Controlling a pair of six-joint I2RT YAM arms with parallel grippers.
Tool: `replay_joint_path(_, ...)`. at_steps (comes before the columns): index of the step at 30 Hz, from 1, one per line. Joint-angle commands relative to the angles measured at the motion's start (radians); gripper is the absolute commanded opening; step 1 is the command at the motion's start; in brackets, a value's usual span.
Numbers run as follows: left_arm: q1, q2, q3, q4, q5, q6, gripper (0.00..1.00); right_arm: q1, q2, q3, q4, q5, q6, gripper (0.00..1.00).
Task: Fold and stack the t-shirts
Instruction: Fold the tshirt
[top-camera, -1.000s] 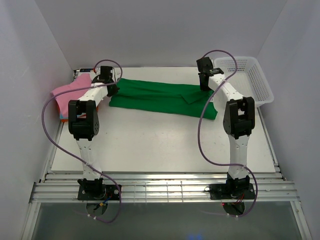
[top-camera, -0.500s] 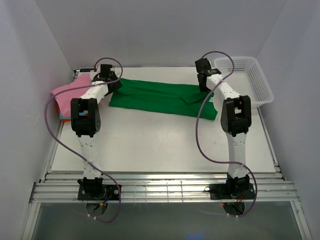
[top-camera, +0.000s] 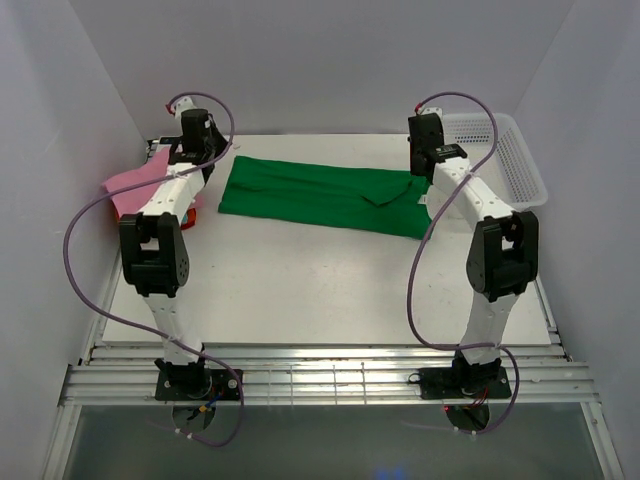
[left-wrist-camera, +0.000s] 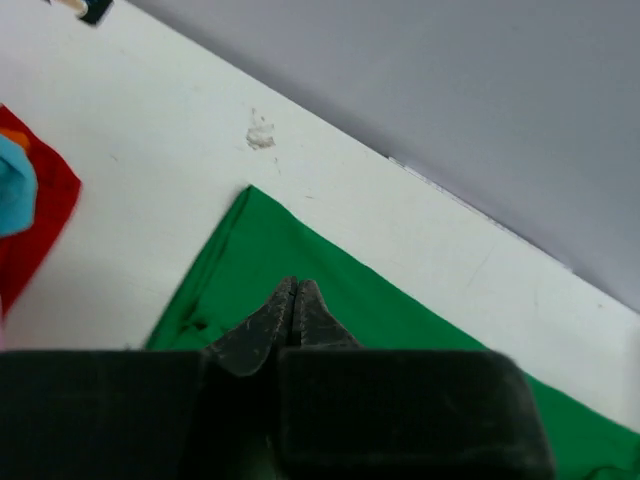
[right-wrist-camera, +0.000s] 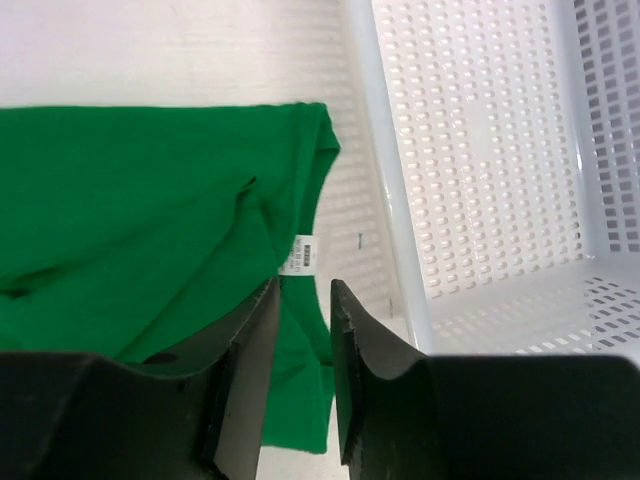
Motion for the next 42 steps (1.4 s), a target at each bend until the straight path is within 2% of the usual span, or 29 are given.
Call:
replay_joint_path(1, -0.008, 0.049, -0.084, -0.011, 0.091, -0.045, 0.00, 0.008, -0.059, -0.018, 0.010, -0.142, -0.001, 0.32)
replay_joint_path(7, -0.042, 0.154, -0.110, -0.011, 0.142, -0.046, 0.00, 0.042, -0.113, -0.182, 0.102, -0.341, 0.008, 0.31)
replay_joint_path(13, -0.062, 0.252, -0.058, -0.017, 0.179, -0.034, 0.00, 0.060, -0.056, -0.178, 0.130, -0.473, 0.004, 0.32)
replay_joint_path(18, -0.070, 0.283, -0.050, -0.029, 0.165, -0.025, 0.00, 0.071, -0.019, -0.143, 0.133, -0.498, 0.002, 0.32)
replay_joint_path(24, -0.074, 0.255, -0.112, -0.031, 0.120, -0.033, 0.00, 0.086, 0.022, -0.109, 0.125, -0.544, -0.002, 0.33)
replay_joint_path(38, -0.081, 0.166, -0.216, -0.037, 0.047, -0.016, 0.00, 0.096, 0.098, -0.066, 0.091, -0.522, -0.016, 0.33)
replay_joint_path(42, -0.082, 0.157, -0.224, -0.043, 0.034, -0.013, 0.00, 0.099, 0.096, -0.069, 0.090, -0.472, -0.025, 0.28)
